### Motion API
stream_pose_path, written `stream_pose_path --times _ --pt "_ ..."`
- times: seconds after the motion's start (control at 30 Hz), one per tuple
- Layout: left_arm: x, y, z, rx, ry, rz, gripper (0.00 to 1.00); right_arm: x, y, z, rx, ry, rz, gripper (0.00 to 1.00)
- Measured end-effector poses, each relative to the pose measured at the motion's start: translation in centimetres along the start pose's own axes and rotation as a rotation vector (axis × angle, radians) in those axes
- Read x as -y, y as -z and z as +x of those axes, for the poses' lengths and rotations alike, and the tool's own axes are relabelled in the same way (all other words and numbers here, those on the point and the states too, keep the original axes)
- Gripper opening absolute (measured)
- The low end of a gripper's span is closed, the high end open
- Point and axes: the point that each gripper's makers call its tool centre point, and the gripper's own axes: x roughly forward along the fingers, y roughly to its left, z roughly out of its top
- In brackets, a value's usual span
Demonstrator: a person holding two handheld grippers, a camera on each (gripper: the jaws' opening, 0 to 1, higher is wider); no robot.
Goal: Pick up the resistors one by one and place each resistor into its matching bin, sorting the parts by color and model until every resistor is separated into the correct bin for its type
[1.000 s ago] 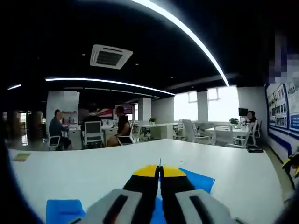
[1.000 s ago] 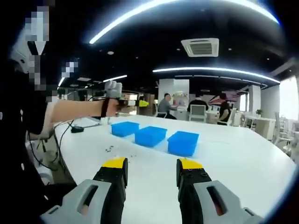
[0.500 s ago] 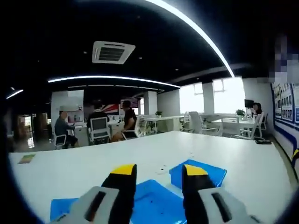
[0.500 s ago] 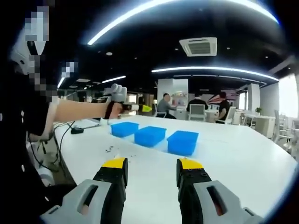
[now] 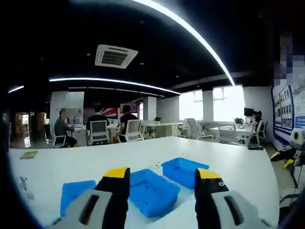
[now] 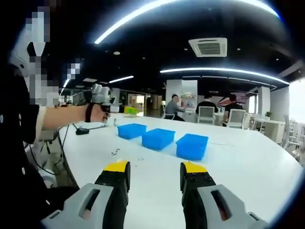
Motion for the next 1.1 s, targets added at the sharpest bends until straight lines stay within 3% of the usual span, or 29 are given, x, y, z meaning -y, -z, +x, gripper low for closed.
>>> stream_pose_path --times 0.17,0.47,0.67,0.87,0.93,1.1 --pt "1.4 0.5 -5.3 0.032 -0.012 0.015 0.6 -0.3 -0.2 0.3 0.0 -0.017 -0.008 0.44" --pt "2.1 2.6 -14.5 0.022 -0.072 0.029 0.61 -0.9 -0.4 0.9 -0.004 -0.042 -0.009 0.44" --pt "1.9 3.6 -19.1 0.008 -0.179 0.014 0.61 -1.3 -0.4 1.1 -0.009 -0.055 -0.012 0.44" --pt "2.3 3.5 -19.7 -0.004 -0.201 0.021 0.61 -1.4 -0.4 1.3 -0.014 -0.066 -0.015 0.44" --pt "2.2 4.1 -19.2 -0.04 -0.202 0.015 0.59 -1.4 -0.4 1.3 -0.012 -0.07 -0.016 0.44" --pt "2.0 5.6 -17.1 -0.155 -0.208 -0.123 0.57 -1.1 -0.3 1.1 -0.01 -0.064 -0.016 0.44"
